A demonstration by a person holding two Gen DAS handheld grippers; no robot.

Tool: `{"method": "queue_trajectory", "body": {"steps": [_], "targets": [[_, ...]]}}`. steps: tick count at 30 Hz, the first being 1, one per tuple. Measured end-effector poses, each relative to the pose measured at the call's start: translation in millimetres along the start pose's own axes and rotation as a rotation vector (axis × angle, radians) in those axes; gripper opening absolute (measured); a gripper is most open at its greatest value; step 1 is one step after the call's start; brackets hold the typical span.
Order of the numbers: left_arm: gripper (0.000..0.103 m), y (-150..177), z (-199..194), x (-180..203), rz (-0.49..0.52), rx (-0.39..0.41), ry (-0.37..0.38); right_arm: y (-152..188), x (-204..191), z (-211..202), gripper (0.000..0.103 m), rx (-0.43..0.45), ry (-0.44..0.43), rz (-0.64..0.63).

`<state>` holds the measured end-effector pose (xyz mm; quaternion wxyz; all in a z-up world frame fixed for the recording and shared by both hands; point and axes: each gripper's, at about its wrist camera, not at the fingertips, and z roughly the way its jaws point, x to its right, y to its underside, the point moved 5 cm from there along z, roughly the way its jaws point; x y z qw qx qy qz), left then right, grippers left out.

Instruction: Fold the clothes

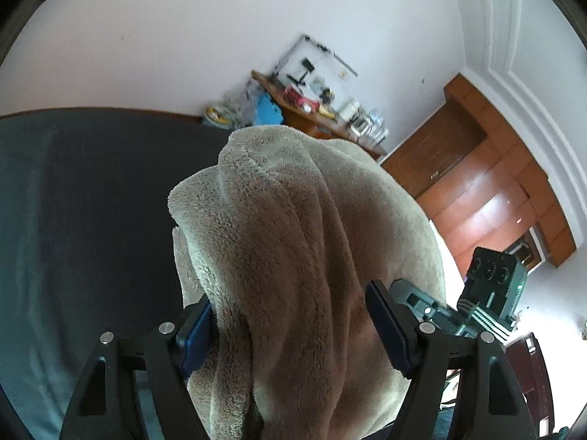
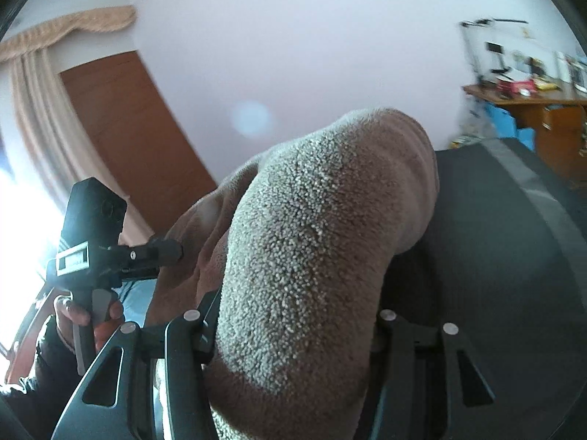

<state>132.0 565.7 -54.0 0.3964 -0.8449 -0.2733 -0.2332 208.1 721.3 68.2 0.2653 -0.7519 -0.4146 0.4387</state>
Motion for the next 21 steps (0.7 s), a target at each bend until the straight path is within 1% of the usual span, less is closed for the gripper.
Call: {"method": "queue_trajectory", "body": {"steps": [4, 7, 9, 10, 11, 13, 15, 17, 21], "targets": [[0.078, 4.7, 32.8, 1.1, 0.001, -0.039, -0.003, -11.0, 44.1, -3.1, 0.055, -0.009, 0.062, 0.017], [0.078, 11.8, 57.9, -2.1, 0.017, -0.068, -0.053, -20.0, 37.9, 15.4, 0.055, -0.027, 0.083, 0.04], [0.078, 12.0, 70.2, -2.0, 0.021, -0.086, -0.086, -6.7, 47.7, 12.7, 0.056, -0.043, 0.089, 0.057], [0.078, 14.8, 73.7, -5.1, 0.019, -0.089, -0.095, 5.8, 48.0, 9.7, 0.056, -0.05, 0.093, 0.065], [0.079, 15.0, 80.2, -5.3, 0.016, -0.094, -0.099, 20.6, 42.8, 7.0, 0.058, -0.056, 0.099, 0.072], [0.079, 18.0, 86.8, -4.4, 0.022, -0.1, -0.113, 16.2, 46.4, 13.8, 0.062, -0.07, 0.12, 0.092], [0.079, 18.5, 91.4, 1.0, 0.039, -0.099, -0.127, 25.5, 52.5, 12.8, 0.067, -0.076, 0.144, 0.11], [0.079, 20.9, 95.8, 4.8, 0.063, -0.095, -0.158, 25.0, 61.5, 16.2, 0.072, -0.073, 0.175, 0.109], [0.081, 20.4, 99.1, 4.4, 0.069, -0.085, -0.208, 23.3, 41.4, 6.2, 0.08, -0.064, 0.29, 0.003]]}}
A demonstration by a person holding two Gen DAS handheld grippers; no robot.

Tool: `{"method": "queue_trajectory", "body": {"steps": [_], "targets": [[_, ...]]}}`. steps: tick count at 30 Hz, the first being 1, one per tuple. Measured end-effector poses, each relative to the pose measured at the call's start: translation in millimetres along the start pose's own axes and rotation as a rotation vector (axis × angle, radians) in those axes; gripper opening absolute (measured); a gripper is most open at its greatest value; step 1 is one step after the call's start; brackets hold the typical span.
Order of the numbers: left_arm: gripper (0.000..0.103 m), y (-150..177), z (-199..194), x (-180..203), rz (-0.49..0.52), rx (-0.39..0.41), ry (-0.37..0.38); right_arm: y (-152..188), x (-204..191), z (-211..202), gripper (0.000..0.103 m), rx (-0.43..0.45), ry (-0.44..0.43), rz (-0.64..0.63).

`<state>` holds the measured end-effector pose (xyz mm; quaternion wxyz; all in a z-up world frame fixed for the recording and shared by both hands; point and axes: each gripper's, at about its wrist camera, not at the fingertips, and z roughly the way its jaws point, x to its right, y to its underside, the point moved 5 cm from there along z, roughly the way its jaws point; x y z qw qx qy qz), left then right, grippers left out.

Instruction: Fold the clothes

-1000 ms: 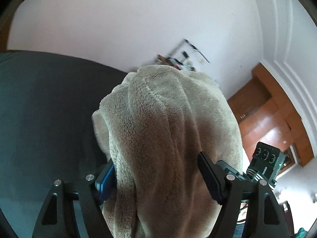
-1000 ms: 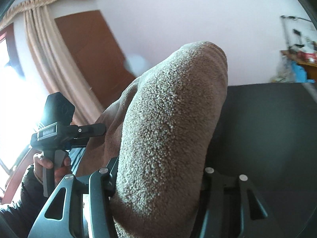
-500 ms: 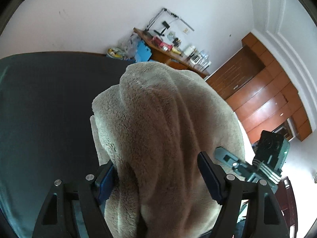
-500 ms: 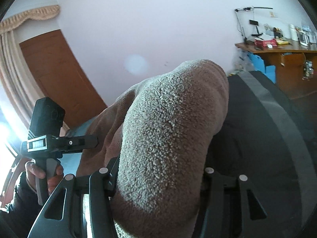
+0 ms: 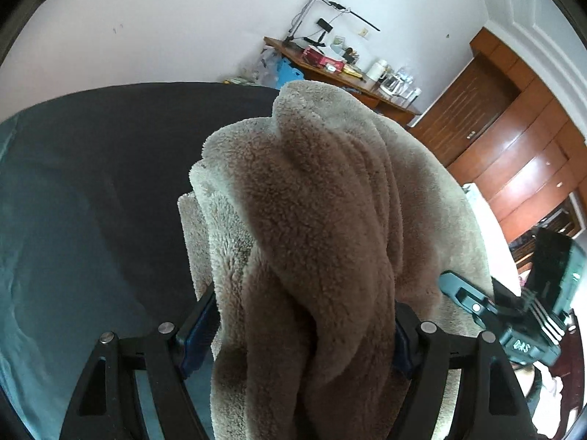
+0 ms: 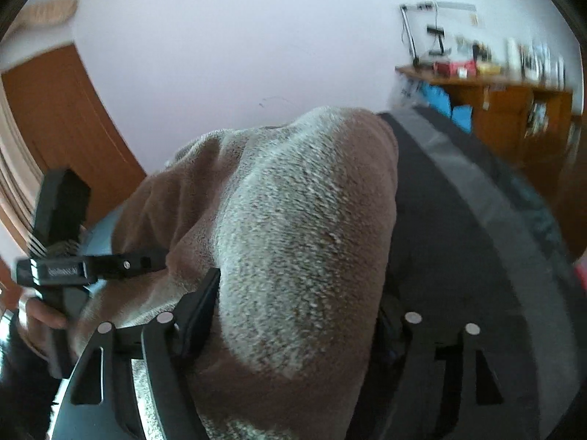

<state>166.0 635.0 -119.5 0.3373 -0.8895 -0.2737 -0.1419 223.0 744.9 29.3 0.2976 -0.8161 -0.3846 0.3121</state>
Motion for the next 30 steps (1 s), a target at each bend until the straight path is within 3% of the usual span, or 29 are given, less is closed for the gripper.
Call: {"method": "queue_trajectory", "body": {"steps": [4, 7, 10, 15, 18, 21, 24, 30], "targets": [[0.081, 3.7, -19.6, -3.3, -0.018, 0.035, -0.05, -2.6, -13.1, -20.5, 0.082, 0.068, 0.12, -0.081], [0.081, 8.3, -48.6, 10.1, 0.038, 0.128, -0.134, -6.3, -21.2, -46.3, 0.082, 0.162, 0.176, -0.137], [0.081, 14.8, -68.3, 32.0, 0.117, 0.194, -0.162, 6.0, -34.1, -74.9, 0.082, 0.208, 0.144, -0.17], [0.081, 36.2, -86.8, 66.5, 0.23, 0.285, -0.21, 25.7, -54.5, -71.8, 0.082, 0.161, 0.065, -0.233], [0.081, 51.5, -77.0, 73.3, 0.272, 0.257, -0.234, 43.8, -65.9, -60.1, 0.082, 0.113, 0.095, -0.292], [0.081, 71.7, -59.4, 51.3, 0.269, 0.172, -0.266, 53.0, -69.0, -50.7, 0.084, 0.074, 0.124, -0.312], [0.081, 60.1, -32.9, 41.9, 0.238, 0.161, -0.245, 62.4, -68.7, -48.1, 0.085, 0.044, 0.136, -0.305], [0.082, 59.8, -24.4, 36.5, 0.264, 0.168, -0.248, 71.9, -74.6, -42.3, 0.09, 0.035, 0.175, -0.334]]}}
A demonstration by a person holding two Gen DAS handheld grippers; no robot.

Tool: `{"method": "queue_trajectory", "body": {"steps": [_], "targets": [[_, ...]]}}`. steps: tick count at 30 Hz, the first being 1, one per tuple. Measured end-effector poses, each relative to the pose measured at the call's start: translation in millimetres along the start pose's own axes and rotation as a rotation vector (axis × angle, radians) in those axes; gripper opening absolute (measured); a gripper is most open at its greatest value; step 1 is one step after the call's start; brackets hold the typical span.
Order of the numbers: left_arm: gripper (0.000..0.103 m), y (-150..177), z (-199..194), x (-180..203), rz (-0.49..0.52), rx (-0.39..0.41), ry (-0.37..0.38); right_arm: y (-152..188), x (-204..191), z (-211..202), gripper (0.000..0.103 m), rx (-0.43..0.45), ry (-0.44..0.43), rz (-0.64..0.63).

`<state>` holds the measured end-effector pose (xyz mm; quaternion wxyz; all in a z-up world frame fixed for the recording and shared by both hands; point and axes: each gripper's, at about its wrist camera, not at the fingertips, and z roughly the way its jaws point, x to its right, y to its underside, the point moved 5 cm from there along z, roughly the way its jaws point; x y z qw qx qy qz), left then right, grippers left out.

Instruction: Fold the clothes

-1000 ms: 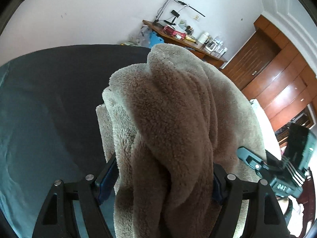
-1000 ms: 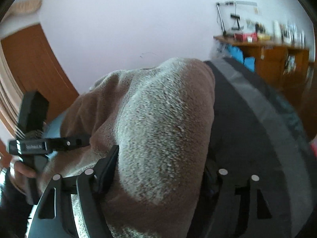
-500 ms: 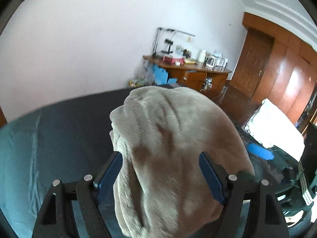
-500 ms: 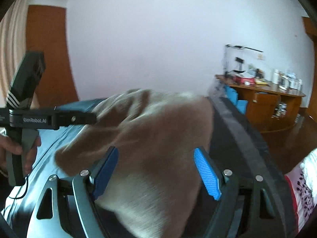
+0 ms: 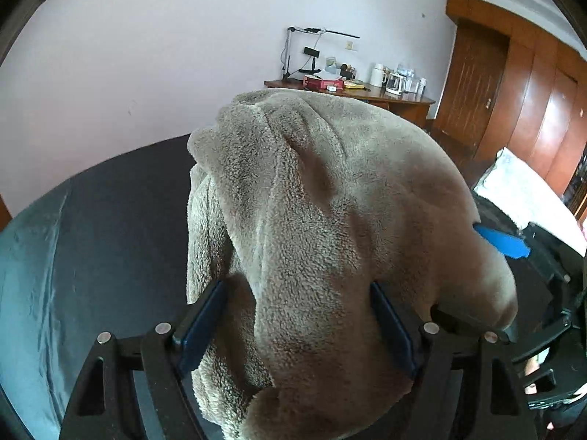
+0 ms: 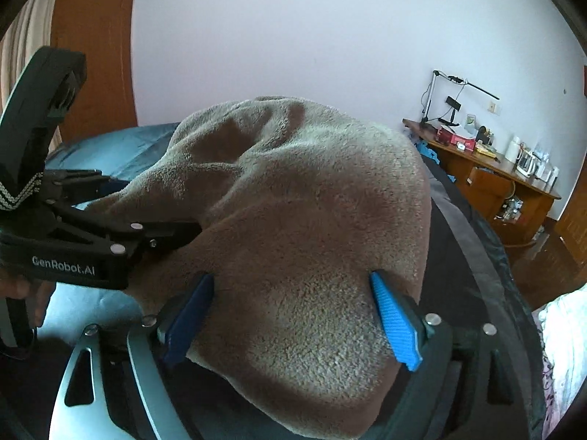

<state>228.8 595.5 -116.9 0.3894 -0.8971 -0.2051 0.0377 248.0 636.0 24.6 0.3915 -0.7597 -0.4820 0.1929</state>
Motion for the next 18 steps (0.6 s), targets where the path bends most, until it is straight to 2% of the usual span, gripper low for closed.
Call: {"method": "queue_trajectory", "body": {"steps": [5, 9, 11, 14, 16, 18], "targets": [[0.083, 3.0, 2.3, -7.0, -0.034, 0.011, 0.039, 1.0, -1.7, -1.0, 0.091, -0.003, -0.008, -0.016], [0.083, 1.0, -7.8, -9.9, -0.067, 0.038, 0.042, -9.1, 12.0, -17.4, 0.091, 0.019, -0.102, 0.058], [0.083, -2.0, -16.4, -10.1, -0.08, 0.061, 0.036, -14.0, 20.5, -26.1, 0.092, 0.04, -0.12, 0.099], [0.083, -8.7, -35.6, -8.1, -0.039, 0.138, -0.031, -11.6, 25.0, -31.6, 0.092, 0.056, -0.095, 0.115], [0.083, -7.6, -36.1, -10.8, -0.016, 0.125, -0.087, -6.1, 23.5, -28.3, 0.092, 0.045, -0.059, 0.099], [0.083, -2.1, -26.7, -16.3, -0.032, 0.088, -0.094, 2.5, 22.7, -17.3, 0.092, 0.007, -0.017, 0.091]]}}
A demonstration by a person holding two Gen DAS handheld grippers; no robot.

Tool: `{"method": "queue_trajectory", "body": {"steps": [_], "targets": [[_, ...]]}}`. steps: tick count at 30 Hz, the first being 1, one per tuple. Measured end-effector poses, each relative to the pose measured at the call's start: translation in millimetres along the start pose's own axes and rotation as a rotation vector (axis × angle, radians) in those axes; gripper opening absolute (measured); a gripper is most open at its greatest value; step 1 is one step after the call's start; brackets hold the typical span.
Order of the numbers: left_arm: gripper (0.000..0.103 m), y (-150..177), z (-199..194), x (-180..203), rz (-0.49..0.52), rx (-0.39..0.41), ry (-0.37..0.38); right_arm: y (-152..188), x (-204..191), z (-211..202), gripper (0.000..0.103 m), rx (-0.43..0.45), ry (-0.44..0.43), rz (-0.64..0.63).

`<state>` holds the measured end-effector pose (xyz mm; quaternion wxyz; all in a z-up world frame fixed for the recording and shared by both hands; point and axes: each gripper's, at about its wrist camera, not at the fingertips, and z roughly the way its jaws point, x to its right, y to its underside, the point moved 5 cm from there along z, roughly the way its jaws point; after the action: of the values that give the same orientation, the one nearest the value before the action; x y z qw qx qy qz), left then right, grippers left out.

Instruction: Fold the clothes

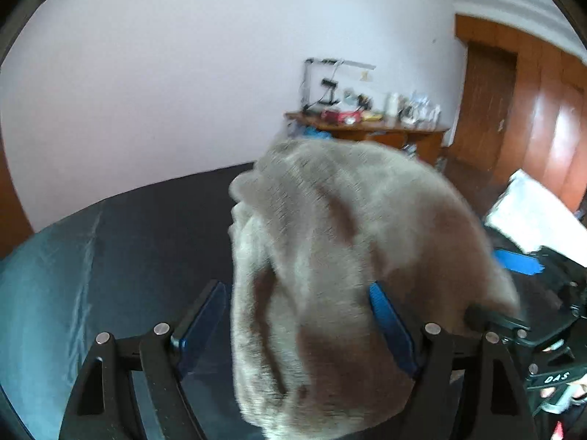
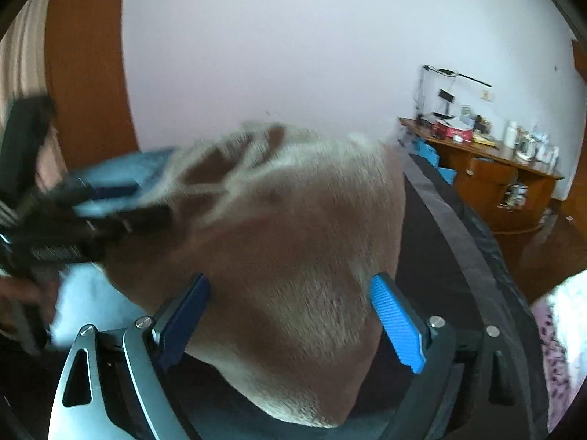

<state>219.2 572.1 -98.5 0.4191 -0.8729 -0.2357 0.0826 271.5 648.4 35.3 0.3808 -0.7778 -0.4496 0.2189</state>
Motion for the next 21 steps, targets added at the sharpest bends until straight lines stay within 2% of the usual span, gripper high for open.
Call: {"method": "queue_trajectory", "body": {"steps": [3, 6, 11, 16, 21], "targets": [[0.083, 11.4, 9.0, -6.6, -0.036, -0.047, 0.028, 6.9, 2.9, 6.3, 0.092, -0.034, 0.025, 0.007], [0.084, 13.7, 9.6, -8.5, -0.017, -0.066, 0.027, 10.7, 7.3, 9.6, 0.094, -0.075, 0.025, 0.014], [0.094, 19.1, 16.5, -18.0, -0.04, -0.091, 0.032, 16.2, 7.9, 17.3, 0.094, -0.115, 0.011, 0.027], [0.096, 21.9, 16.8, -15.6, -0.043, -0.079, 0.02, 19.9, 9.6, 17.2, 0.097, -0.124, 0.021, 0.039], [0.097, 26.2, 10.0, -10.7, -0.036, -0.062, -0.009, 19.2, 5.0, 9.0, 0.099, -0.115, 0.071, 0.022]]}}
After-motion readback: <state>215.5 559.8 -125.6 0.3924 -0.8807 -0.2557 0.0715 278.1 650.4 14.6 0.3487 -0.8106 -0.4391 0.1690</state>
